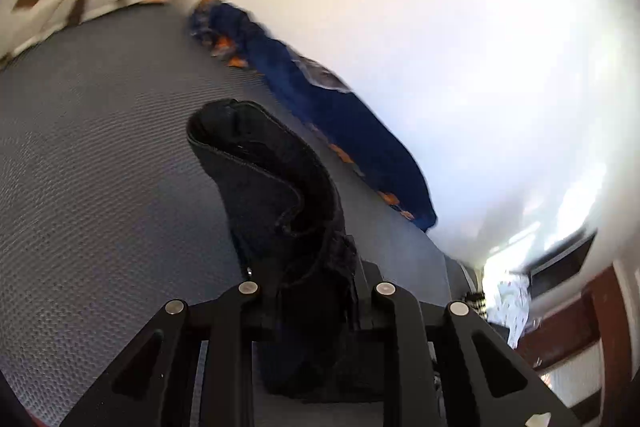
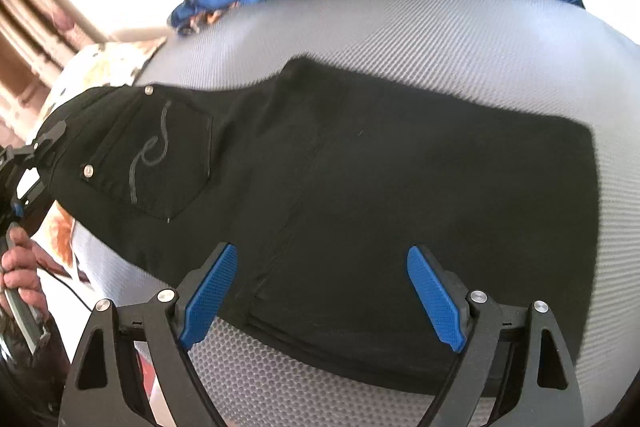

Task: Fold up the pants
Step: 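Fold the lifted waistband end over the legs with the left tool, then lower the folded end onto the jeans and open the left tool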

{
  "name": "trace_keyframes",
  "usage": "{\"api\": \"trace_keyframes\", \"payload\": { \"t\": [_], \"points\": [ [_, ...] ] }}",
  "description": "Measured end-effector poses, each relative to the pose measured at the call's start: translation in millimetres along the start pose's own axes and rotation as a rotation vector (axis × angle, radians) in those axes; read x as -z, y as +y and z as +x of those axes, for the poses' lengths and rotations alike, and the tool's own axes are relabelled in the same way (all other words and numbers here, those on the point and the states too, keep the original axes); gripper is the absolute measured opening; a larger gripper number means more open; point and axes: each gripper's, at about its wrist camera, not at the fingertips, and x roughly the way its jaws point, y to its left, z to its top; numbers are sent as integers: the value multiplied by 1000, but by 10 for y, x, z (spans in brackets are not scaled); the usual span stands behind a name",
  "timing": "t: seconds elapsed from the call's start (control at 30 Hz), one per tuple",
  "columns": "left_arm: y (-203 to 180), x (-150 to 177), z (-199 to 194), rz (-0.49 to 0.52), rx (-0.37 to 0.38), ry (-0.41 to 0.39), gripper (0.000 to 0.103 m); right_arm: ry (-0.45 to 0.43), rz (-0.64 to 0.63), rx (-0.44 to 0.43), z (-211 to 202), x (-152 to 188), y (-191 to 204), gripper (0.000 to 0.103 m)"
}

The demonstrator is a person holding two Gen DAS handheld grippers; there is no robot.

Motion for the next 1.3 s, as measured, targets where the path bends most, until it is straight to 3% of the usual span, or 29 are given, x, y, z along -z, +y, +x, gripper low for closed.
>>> {"api": "trace_keyframes", "payload": {
  "t": [0.3,0.57,1.03,1.3],
  "points": [
    [-728,45,361,135,107,67,19,-82,99,-10,-408,-147,-448,87],
    [-1182,303,814,195,166,167,19,-144,169,21,-697,9,-902,87],
    [-1852,1113,1579,322,140,364,19,-176,276,3,-856,89,-1479,87],
    [-2016,1681,1893,422,96,458,19,-160,314,-48,-811,94,-1693,87]
  ]
}}
